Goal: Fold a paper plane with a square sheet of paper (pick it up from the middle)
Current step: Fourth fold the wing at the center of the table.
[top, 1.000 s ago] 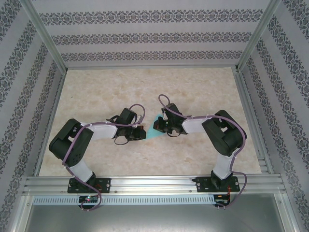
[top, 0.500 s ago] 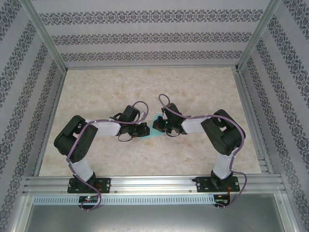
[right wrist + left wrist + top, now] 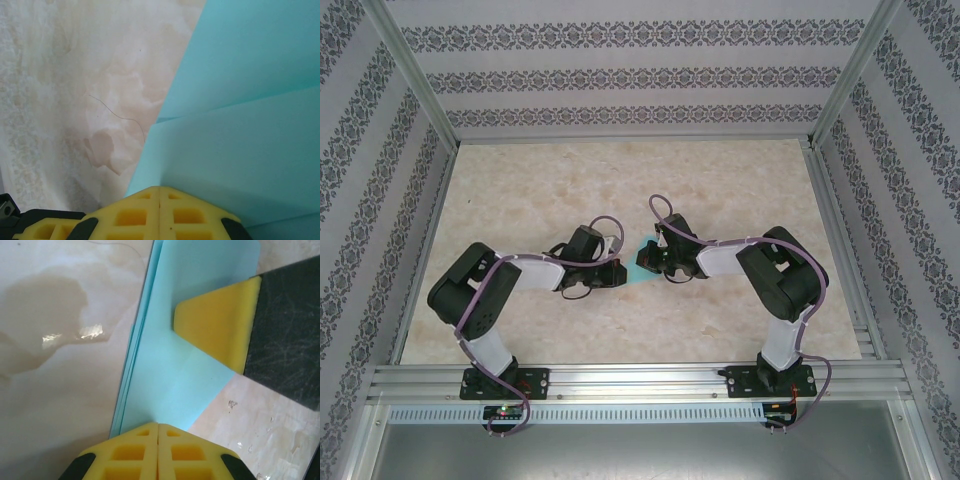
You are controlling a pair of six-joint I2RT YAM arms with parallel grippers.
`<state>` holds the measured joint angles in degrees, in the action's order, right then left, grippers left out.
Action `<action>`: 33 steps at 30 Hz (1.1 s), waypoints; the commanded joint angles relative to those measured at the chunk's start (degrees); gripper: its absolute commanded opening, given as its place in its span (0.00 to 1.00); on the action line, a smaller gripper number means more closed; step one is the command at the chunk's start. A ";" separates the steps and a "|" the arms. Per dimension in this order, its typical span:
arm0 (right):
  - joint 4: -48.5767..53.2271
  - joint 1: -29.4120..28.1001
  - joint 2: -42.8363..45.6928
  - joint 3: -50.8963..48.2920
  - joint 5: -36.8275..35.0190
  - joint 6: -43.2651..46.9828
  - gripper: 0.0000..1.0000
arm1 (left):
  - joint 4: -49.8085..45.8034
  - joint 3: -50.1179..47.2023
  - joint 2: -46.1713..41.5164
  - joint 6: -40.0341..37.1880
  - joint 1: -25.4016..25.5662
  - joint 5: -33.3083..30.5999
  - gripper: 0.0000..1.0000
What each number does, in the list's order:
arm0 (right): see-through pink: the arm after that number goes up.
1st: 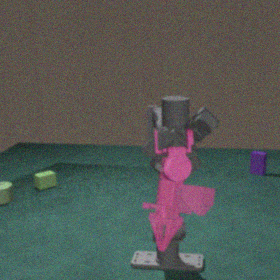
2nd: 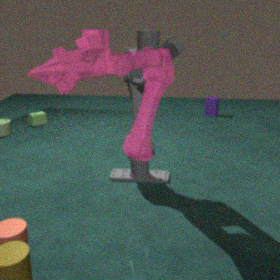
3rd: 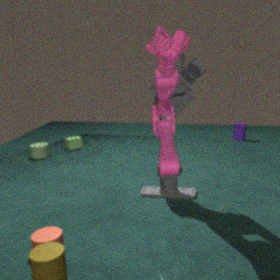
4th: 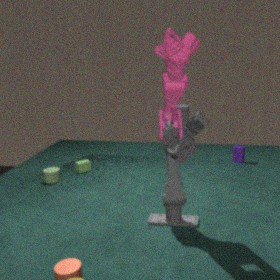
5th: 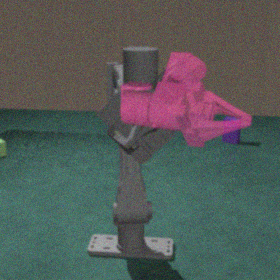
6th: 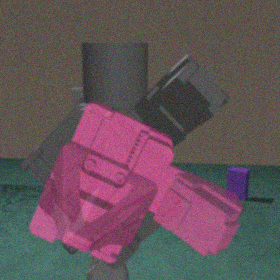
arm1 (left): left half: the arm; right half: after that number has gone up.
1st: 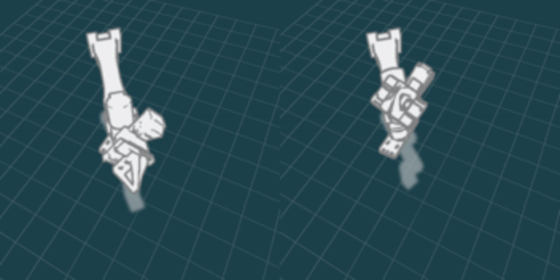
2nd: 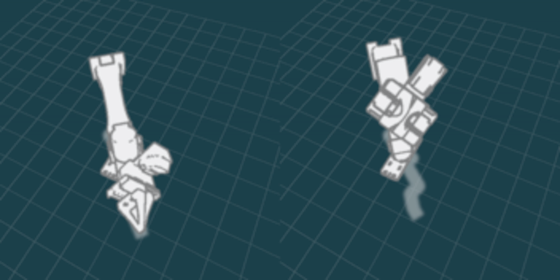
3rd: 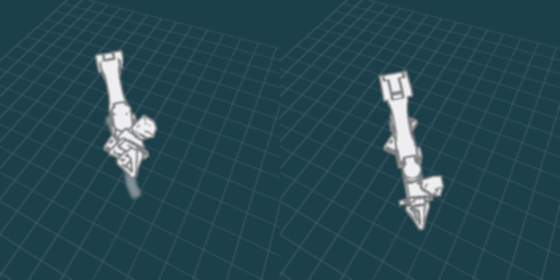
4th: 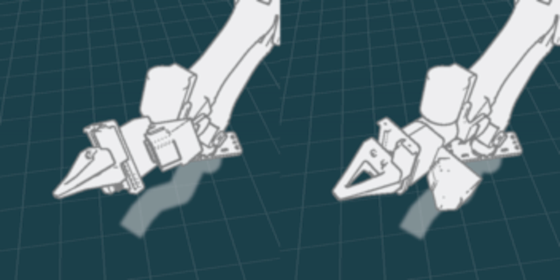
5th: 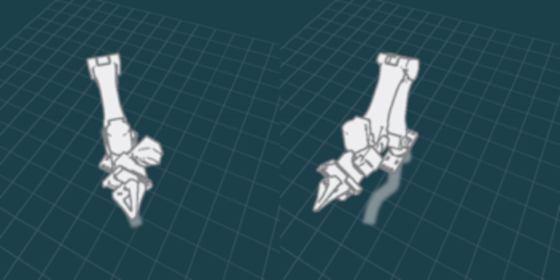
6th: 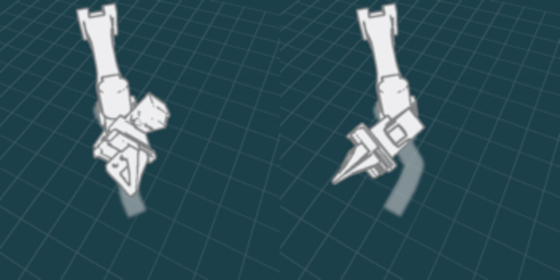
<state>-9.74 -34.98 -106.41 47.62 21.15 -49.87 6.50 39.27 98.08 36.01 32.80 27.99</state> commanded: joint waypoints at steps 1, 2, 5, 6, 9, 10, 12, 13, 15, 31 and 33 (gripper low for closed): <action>8.25 0.73 -3.53 -2.93 -4.27 0.66 0.00 | -7.73 -4.39 -0.50 -1.72 -1.29 -0.78 0.07; 8.34 0.73 -3.62 -2.79 -4.27 0.73 0.00 | -7.64 -5.01 -0.85 -1.65 -1.67 -0.58 0.06; 8.73 0.83 -3.79 -2.71 -4.27 0.82 0.00 | -6.71 -6.58 -1.73 -1.72 -2.29 1.01 0.04; 8.81 0.87 -3.80 -2.70 -4.35 0.83 0.00 | -6.72 -6.99 -2.05 -1.75 -2.27 1.41 0.04; 9.39 0.89 -4.00 -2.62 -4.53 1.09 0.00 | -8.41 -7.71 -2.70 -2.64 -2.30 1.20 0.03; 9.45 0.89 -3.98 -2.55 -4.55 1.08 0.00 | -8.95 -8.04 -2.87 -2.70 -2.25 1.16 0.02; 9.59 0.90 -3.98 -2.53 -4.62 1.15 0.00 | -9.87 -8.74 -3.32 -2.98 -2.34 0.94 0.01; 9.69 0.95 -3.98 -2.53 -4.60 1.10 0.00 | -10.48 -8.96 -3.50 -3.13 -2.45 0.93 0.01; 9.87 0.97 -3.88 -2.56 -4.63 1.26 0.00 | -11.28 -9.69 -4.24 -3.31 -2.64 0.79 0.00; 14.70 1.55 3.81 4.02 -1.11 4.64 0.08 | -15.46 -3.38 -15.26 -1.66 -4.85 2.00 0.09; 16.02 1.54 7.16 5.33 -2.00 4.54 0.13 | -15.51 -1.37 -16.21 -1.52 -4.73 1.57 0.18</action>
<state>0.56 -33.93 -104.05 50.65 21.23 -47.00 -7.01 34.13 84.31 34.52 28.53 29.65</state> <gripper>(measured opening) 0.123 0.166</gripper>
